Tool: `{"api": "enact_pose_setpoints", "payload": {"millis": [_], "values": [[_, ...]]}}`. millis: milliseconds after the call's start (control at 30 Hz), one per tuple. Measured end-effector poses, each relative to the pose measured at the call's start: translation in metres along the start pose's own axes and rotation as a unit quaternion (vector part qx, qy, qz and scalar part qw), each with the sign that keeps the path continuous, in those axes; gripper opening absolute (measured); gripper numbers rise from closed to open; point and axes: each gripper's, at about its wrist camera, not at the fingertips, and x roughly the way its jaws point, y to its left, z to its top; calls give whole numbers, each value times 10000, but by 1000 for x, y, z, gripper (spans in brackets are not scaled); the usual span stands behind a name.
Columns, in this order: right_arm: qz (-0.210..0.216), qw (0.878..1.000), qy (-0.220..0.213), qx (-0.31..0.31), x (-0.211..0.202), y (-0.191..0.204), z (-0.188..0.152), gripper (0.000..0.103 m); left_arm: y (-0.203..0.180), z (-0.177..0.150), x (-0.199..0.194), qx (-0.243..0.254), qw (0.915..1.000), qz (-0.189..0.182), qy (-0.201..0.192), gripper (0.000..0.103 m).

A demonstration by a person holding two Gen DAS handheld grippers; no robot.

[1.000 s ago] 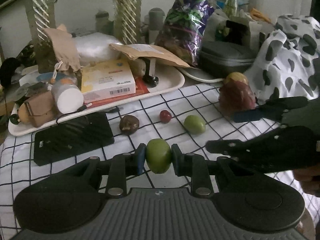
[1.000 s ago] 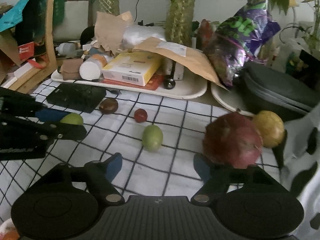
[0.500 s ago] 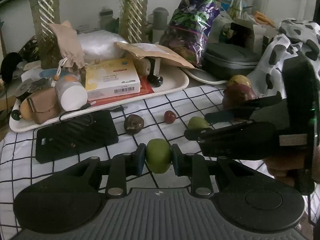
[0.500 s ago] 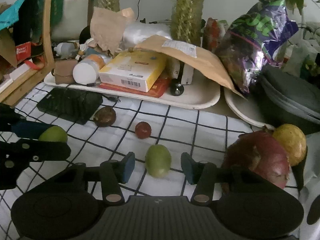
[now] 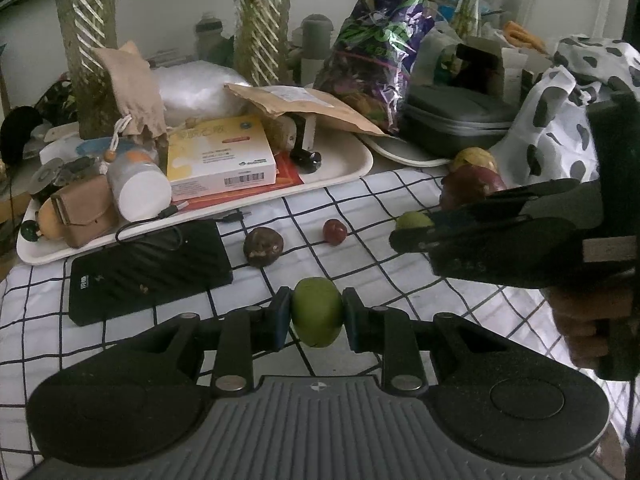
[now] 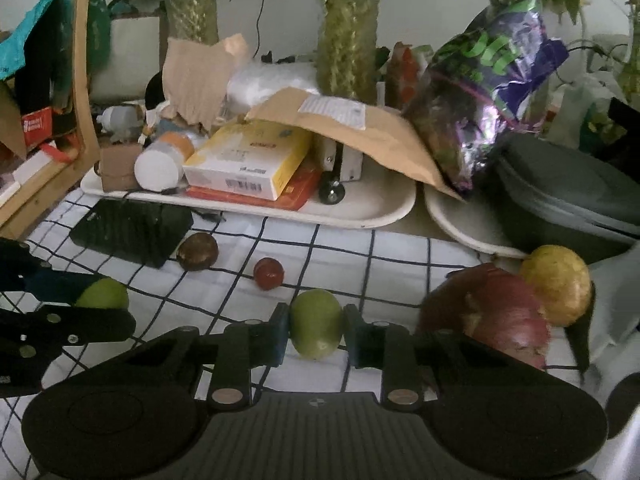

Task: Organize fruits
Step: 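Carry both green limes back over the floral plate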

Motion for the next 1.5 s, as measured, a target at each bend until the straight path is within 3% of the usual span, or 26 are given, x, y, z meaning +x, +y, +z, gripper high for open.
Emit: {"api": "enact_pose_setpoints", "payload": {"millis": [633, 900, 1200, 1367, 1433, 1500], "values": [[406, 9990, -164, -27, -70, 15, -23, 30, -15, -27, -36, -151, 9993, -317, -83, 26], [509, 9987, -70, 47, -98, 21, -44, 30, -30, -45, -52, -178, 9973, -712, -37, 26], [551, 9982, -25, 224, -126, 25, -64, 30, -51, -67, -56, -21, 9927, -1191, 197, 27], [582, 9980, 27, 238, -137, 28, -74, 30, -64, -74, -49, 235, 9925, -1127, 405, 27], [578, 9980, 42, 250, -140, 29, -78, 30, -66, -75, -46, 292, 9927, -1077, 458, 32], [561, 9980, 56, 283, -144, 28, -81, 30, -66, -75, -49, 247, 9914, -1209, 432, 47]]}}
